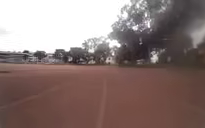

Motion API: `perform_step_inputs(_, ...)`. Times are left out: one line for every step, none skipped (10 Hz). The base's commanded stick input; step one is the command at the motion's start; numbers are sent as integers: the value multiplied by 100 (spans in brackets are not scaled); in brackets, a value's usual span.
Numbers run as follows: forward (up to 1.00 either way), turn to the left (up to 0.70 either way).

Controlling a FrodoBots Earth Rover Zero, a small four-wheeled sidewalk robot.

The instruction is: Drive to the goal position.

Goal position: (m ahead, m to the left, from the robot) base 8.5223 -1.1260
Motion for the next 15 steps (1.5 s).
perform_step_inputs(100,0)
perform_step_inputs(100,0)
perform_step_inputs(100,0)
perform_step_inputs(100,0)
perform_step_inputs(100,0)
perform_step_inputs(100,0)
perform_step_inputs(100,0)
perform_step_inputs(100,0)
perform_step_inputs(100,-8)
perform_step_inputs(100,-20)
perform_step_inputs(100,-31)
perform_step_inputs(100,-34)
perform_step_inputs(100,-5)
perform_step_inputs(100,0)
perform_step_inputs(100,0)
